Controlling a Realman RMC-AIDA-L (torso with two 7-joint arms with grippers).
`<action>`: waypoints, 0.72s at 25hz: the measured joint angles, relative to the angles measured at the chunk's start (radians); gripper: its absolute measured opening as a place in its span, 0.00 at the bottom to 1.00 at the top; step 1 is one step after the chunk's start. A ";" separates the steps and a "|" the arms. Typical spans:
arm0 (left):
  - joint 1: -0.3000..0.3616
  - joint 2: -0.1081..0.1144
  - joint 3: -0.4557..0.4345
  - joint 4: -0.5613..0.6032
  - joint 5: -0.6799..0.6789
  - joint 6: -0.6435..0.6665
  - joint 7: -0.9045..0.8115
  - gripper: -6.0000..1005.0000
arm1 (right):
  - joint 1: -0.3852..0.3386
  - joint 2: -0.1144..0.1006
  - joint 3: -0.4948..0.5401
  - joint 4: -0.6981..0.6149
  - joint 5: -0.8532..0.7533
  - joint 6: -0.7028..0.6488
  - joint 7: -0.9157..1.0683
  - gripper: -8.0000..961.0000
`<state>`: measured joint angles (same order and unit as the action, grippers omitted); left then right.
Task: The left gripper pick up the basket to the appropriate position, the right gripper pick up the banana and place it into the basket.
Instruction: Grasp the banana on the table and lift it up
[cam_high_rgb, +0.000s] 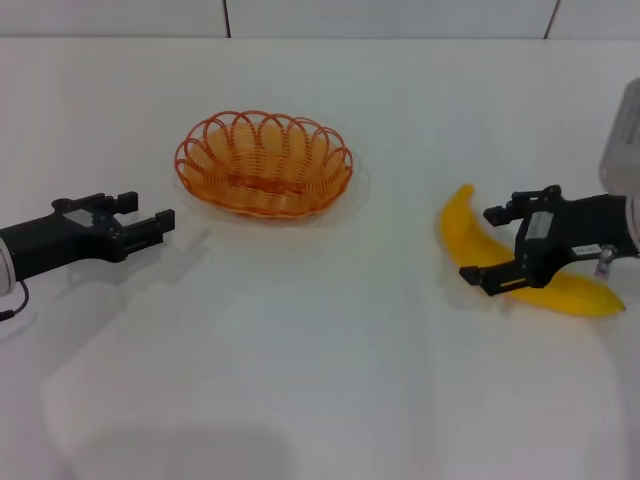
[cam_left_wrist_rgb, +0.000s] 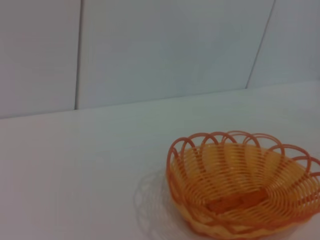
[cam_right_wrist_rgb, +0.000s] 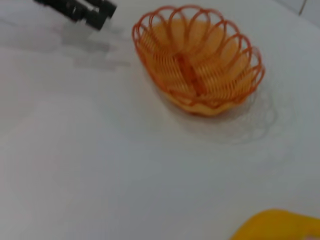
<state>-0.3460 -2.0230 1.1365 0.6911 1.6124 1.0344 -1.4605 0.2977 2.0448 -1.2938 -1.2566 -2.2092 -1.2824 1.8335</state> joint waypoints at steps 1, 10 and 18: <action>-0.001 -0.001 0.000 0.000 0.000 0.000 0.003 0.65 | 0.001 0.000 -0.014 -0.009 -0.017 0.000 0.018 0.91; -0.006 -0.005 0.000 -0.002 -0.002 -0.002 0.021 0.65 | 0.031 0.000 -0.123 -0.028 -0.165 0.047 0.153 0.91; -0.006 -0.005 0.000 -0.002 -0.003 -0.002 0.022 0.65 | 0.035 0.000 -0.145 -0.029 -0.189 0.079 0.176 0.91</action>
<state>-0.3517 -2.0280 1.1367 0.6886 1.6097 1.0323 -1.4384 0.3323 2.0448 -1.4392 -1.2855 -2.3983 -1.2038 2.0094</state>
